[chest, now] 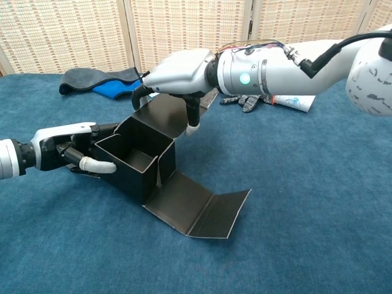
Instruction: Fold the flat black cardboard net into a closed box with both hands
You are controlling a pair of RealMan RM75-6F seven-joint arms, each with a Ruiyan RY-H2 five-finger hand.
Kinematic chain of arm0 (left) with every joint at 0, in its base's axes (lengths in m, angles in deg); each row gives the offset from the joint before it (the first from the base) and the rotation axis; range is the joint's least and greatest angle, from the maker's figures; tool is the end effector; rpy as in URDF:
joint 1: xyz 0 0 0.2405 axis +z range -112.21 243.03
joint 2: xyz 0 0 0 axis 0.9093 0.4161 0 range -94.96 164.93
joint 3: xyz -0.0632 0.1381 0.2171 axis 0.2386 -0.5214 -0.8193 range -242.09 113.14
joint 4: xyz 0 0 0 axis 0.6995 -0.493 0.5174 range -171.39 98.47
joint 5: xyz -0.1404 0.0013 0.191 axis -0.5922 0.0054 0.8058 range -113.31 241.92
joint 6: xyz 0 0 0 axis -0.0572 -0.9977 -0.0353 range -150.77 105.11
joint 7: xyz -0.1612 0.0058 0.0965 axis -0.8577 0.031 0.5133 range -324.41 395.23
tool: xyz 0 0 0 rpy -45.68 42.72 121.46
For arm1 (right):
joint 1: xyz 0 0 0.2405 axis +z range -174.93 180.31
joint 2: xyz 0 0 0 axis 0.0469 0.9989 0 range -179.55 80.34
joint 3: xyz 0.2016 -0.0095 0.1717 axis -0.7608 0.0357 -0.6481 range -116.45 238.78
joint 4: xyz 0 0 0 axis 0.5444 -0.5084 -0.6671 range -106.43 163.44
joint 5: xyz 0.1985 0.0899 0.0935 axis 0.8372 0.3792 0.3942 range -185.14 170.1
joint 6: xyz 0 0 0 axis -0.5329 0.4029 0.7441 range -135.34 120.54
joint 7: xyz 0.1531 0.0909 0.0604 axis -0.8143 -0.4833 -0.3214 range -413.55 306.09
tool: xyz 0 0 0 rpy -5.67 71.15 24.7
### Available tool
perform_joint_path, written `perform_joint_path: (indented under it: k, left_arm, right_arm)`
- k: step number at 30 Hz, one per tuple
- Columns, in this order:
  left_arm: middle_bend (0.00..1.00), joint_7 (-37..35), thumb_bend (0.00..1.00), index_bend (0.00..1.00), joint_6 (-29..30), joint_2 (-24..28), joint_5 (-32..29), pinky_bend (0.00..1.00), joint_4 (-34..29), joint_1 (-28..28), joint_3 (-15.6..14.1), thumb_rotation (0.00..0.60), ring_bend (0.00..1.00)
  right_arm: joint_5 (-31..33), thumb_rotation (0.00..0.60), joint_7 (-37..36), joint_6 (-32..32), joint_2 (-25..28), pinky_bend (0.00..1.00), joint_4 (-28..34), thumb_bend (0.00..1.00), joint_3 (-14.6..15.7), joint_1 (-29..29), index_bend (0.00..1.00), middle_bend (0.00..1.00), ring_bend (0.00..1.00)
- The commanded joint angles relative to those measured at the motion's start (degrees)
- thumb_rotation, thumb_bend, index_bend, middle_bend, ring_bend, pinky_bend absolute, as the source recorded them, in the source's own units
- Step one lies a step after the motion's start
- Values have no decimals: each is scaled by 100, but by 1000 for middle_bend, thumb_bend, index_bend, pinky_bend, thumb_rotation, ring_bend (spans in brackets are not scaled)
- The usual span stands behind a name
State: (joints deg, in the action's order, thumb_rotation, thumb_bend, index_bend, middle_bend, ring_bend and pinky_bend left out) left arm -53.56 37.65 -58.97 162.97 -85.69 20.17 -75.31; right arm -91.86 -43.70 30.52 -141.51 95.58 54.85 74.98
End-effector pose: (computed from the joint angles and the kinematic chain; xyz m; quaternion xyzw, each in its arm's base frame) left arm -0.2328 0.3893 -0.0821 -0.5680 -0.7003 -0.4290 0.0536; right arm 0.0197 -0.4410 -0.1092 0.9045 -0.0595 0.3213 0.2741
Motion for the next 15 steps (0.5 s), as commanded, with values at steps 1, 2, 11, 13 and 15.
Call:
perform_joint_path:
  k: [1, 2, 11, 13, 15]
  left_arm:
    - [12, -79, 166, 68, 15, -42, 17, 938, 69, 0, -40, 600, 597]
    - [20, -93, 166, 79, 15, -63, 13, 938, 88, 4, -45, 600, 599]
    - [88, -331, 166, 138, 57, -104, 42, 938, 132, -29, -96, 600, 612]
    - [103, -358, 166, 149, 47, -108, 48, 938, 141, -40, -110, 600, 617]
    - [108, -394, 166, 154, 35, -116, 49, 938, 154, -42, -129, 600, 623]
  right_arm:
    - [-73, 600, -63, 40, -33, 867, -67, 108, 11, 8, 300, 308, 876]
    - [-93, 600, -91, 49, -49, 867, -92, 108, 13, 8, 300, 308, 876]
    - [-243, 600, -211, 134, -157, 866, -249, 108, 10, 34, 300, 308, 874]
    - [-263, 600, -246, 187, -176, 866, -272, 108, -14, 34, 300, 308, 874]
    - [-292, 600, -271, 217, -197, 866, -300, 108, -21, 39, 300, 308, 874]
